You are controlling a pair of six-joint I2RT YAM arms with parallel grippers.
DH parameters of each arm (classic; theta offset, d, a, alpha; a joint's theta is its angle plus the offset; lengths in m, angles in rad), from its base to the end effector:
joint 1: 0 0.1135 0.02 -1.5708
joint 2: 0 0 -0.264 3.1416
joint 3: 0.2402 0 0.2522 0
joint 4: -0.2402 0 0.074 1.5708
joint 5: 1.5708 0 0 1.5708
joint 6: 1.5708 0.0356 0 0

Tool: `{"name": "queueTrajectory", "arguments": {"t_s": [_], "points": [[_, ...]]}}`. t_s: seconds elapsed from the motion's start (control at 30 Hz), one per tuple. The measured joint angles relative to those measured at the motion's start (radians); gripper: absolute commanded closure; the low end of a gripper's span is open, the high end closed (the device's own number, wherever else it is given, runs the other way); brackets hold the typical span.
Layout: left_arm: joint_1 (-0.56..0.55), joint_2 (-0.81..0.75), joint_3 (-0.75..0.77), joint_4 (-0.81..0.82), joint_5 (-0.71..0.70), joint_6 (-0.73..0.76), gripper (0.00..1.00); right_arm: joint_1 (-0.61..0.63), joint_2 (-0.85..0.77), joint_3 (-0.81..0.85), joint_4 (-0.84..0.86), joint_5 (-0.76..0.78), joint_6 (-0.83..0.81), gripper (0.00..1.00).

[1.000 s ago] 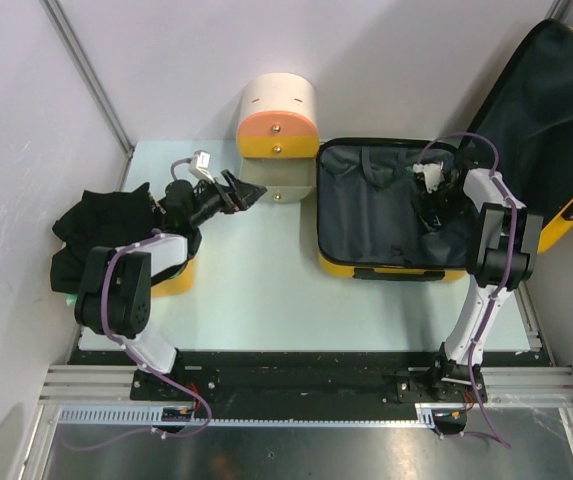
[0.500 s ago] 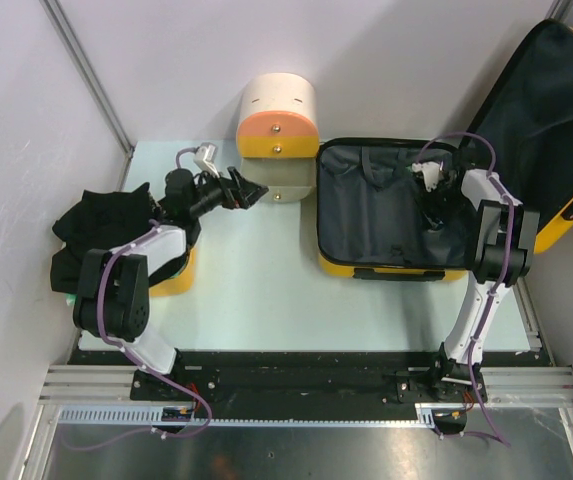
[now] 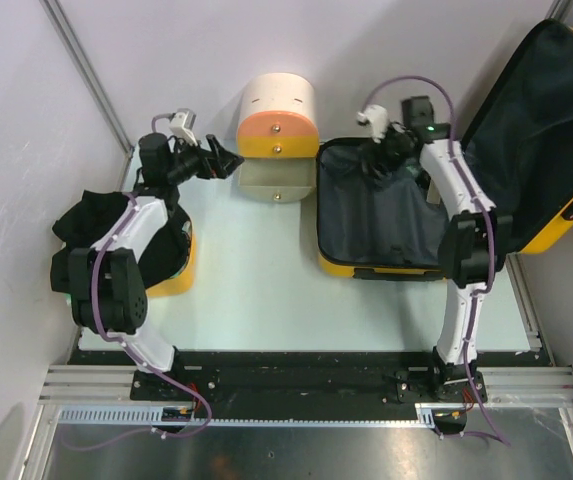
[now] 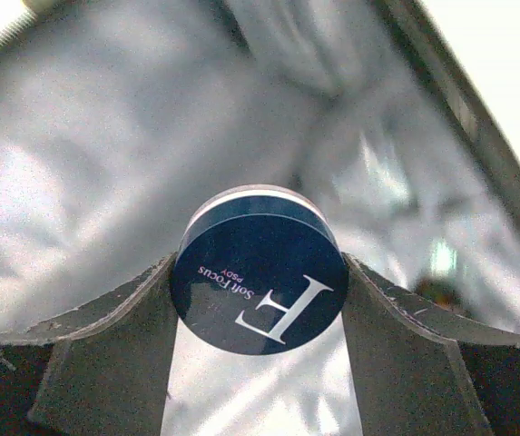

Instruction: Open, take out, and arrange the luggage

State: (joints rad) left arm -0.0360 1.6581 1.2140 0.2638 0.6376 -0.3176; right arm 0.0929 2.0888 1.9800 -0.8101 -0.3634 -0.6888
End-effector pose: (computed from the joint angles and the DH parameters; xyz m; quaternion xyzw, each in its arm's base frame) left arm 0.3899 -0.0353 0.3070 0.0965 0.7502 -0.3439 0.5565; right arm 0.4626 0.0558 0.2906 -0.4085 0.8394 0.0712 0.3513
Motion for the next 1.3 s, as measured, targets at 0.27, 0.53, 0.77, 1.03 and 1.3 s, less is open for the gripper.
{"name": "queueTrajectory", "arguments": {"t_s": [0.27,0.53,0.77,1.03,1.3], "points": [[0.091,-0.019,0.016,-0.171,-0.025,0.058,0.01,0.381,-0.015,0.162,0.018,-0.138,-0.019,0.71],[0.187,-0.136,-0.021,-0.306,-0.030,0.092,0.02,0.562,0.071,0.045,0.073,-0.173,-0.119,0.72],[0.203,-0.169,-0.021,-0.442,-0.029,0.136,0.03,0.596,0.162,-0.106,0.138,-0.139,-0.189,0.72],[0.199,-0.170,-0.018,-0.531,-0.029,0.170,0.00,0.622,0.197,-0.148,0.205,-0.083,-0.245,0.19],[0.182,-0.186,0.035,-0.588,-0.031,0.211,0.00,0.620,0.197,-0.084,0.179,-0.097,-0.209,0.00]]}}
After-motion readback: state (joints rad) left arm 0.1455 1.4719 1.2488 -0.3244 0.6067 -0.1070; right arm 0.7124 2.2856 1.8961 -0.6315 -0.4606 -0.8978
